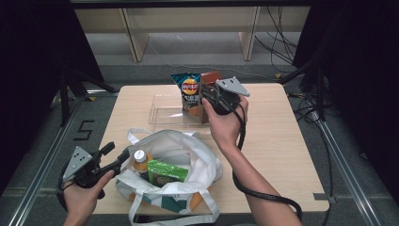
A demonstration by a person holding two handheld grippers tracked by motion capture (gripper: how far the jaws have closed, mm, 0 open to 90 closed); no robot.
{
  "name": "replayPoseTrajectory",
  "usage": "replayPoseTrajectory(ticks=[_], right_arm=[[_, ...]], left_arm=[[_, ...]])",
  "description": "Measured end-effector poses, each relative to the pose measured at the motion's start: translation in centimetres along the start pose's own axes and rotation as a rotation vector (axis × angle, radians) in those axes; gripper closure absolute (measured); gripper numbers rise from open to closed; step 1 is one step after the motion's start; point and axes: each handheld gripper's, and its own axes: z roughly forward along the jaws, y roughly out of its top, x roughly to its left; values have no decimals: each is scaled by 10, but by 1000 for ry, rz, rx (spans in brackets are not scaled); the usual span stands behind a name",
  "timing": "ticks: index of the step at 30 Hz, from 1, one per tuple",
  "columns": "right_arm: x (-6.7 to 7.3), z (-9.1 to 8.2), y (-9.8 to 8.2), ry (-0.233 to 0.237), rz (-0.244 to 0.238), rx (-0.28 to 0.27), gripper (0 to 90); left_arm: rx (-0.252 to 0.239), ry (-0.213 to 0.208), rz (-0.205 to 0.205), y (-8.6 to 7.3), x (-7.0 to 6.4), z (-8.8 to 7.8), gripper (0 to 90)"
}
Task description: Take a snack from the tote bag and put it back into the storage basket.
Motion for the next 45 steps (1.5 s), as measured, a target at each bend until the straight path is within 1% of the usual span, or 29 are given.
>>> replayPoseTrajectory(ticks=[1,2,3,6,12,14,16,17,18,19,20,22,23,25,26,27,29,30,31,33,34,35,38,39,41,42,43,44,45], right_arm=[[1,1,-1,8,11,-1,392],[1,2,-1,2,17,0,392],[1,2,-1,2,19,8,392],[2,5,-2,-6,20,1,392],[2,11,-3,-12,18,8,392],[2,13,-3,-13,-2,6,392],[4,14,-4,-18,22,15,392],[4,15,-4,-21,12,15,392],[4,16,-5,-18,24,18,392],[3,17,-5,-17,5,11,392],[5,18,-6,-26,21,13,392],[4,20,-7,-30,9,16,392],[4,20,-8,-32,21,21,392],[3,24,-8,-35,-2,17,392],[3,24,-8,-35,-2,17,392],[3,23,-9,-39,16,21,392],[2,26,-10,-48,20,22,392],[2,26,-10,-48,20,22,392],[1,27,-9,-47,9,25,391],[0,27,-10,-47,17,25,391],[0,28,-10,-51,8,21,391],[0,29,-11,-57,27,22,391],[1,30,-12,-61,39,27,391],[1,31,-12,-65,33,33,391],[1,32,-13,-65,40,33,391],[0,33,-14,-67,16,30,391],[2,33,-15,-69,36,31,391],[1,35,-15,-68,23,29,391],[2,35,-15,-67,24,32,391]], left_arm=[[-1,0,-1,0,0,0,337],[-1,0,-2,0,0,0,336],[0,0,0,0,0,0,337],[0,0,-2,0,0,0,337],[-1,-1,-6,0,1,0,336],[-2,-1,-5,0,0,0,336],[-1,-2,-4,0,0,0,337],[-1,-2,-3,0,0,0,336],[-2,-2,-4,0,0,0,337],[-2,-2,-5,0,0,0,337],[-2,-2,-5,0,0,0,337],[-2,-2,-6,0,0,0,337],[-2,-2,-5,0,0,0,337],[-2,-2,-5,0,0,0,336],[-3,-3,-5,0,0,0,336],[-3,-2,-6,-1,0,0,336],[1,-2,-6,-1,1,0,337],[0,-2,-6,-1,0,0,337],[0,-2,-6,-1,1,0,337],[-1,-1,-7,-1,1,0,337],[-1,-1,-7,-1,1,0,337],[-1,-1,-7,-1,1,0,337],[-3,-3,-6,-1,0,0,337],[-3,-3,-5,-1,0,0,337],[-5,-3,-5,-1,0,0,338],[-5,-3,-4,-1,0,0,337],[-5,-3,-3,-1,0,0,337],[-4,-3,-4,-1,0,0,337],[-4,-3,-4,-1,0,0,337]])
